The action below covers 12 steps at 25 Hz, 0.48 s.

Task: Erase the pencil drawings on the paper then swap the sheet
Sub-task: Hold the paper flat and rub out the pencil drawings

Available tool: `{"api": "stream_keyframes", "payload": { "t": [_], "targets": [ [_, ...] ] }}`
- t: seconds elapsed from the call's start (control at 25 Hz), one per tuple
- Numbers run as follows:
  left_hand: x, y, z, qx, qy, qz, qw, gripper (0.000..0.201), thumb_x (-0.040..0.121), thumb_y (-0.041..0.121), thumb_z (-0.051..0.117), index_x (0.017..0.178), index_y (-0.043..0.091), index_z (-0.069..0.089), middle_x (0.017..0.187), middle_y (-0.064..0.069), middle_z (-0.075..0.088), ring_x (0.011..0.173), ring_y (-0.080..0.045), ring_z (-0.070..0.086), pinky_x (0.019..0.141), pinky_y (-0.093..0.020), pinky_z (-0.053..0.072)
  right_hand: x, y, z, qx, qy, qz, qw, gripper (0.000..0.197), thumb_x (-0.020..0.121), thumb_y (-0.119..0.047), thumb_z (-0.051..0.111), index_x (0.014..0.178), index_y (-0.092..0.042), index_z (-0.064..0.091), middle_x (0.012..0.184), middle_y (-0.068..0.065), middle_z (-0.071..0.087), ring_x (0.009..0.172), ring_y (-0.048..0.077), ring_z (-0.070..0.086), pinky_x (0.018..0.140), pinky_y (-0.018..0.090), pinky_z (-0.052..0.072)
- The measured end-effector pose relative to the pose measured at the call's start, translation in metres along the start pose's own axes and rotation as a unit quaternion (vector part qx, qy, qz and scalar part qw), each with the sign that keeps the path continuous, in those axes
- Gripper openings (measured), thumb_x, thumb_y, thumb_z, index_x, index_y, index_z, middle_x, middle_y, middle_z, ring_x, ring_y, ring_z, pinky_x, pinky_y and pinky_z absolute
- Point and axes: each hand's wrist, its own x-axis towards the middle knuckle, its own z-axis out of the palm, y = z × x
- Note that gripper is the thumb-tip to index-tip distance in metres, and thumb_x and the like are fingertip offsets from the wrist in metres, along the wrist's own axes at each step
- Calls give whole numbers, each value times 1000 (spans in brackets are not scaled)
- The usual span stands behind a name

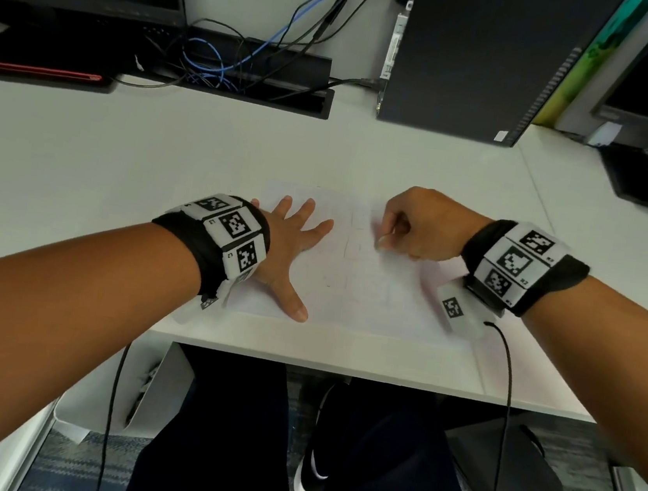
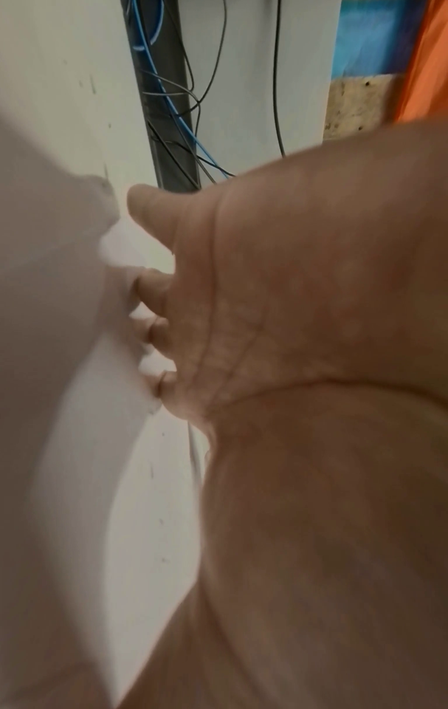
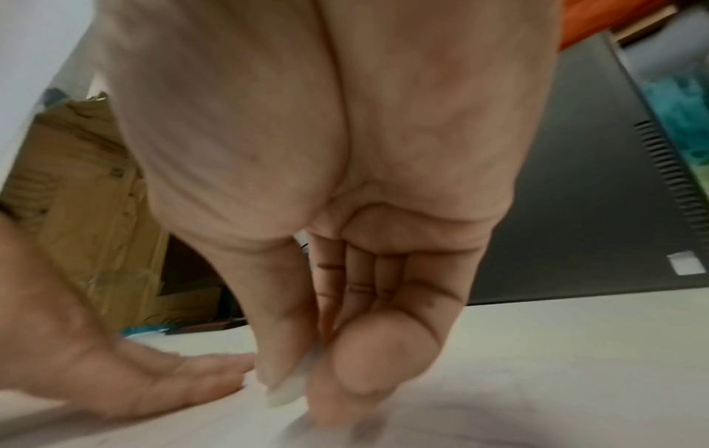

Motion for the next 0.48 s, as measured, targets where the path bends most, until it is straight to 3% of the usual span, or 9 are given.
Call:
{"api": "stream_keyframes", "payload": {
  "t": [0.2, 0.36, 0.48],
  "targets": [
    [-17, 2, -1, 13, -12, -12, 1000, 143, 55, 84, 67, 152, 28, -22, 158, -5, -31, 147, -29, -22, 116, -63, -3, 2, 20, -2, 70, -21, 29, 997, 11, 88, -21, 71, 83, -12, 67, 64, 7, 68, 53, 14, 58, 56, 27, 51],
    [-11, 14, -16, -28, 73, -13, 997, 125, 65, 83, 61, 156, 22, 3, 163, -6, -18, 149, -27, -16, 117, -61, 0, 9, 17, 6, 114, -72, 22, 991, 10, 90, -18, 70, 87, -9, 67, 67, 4, 67, 57, 15, 62, 57, 27, 53],
    [6, 16, -18, -71, 105, -34, 991, 126, 69, 83, 58, 156, 19, -7, 164, -4, -15, 150, -26, -11, 118, -59, 4, 11, 10, 8, 118, -105, 6, 987, 9, 89, -18, 70, 89, -10, 67, 70, 4, 67, 60, 16, 63, 60, 29, 54]
  ]
}}
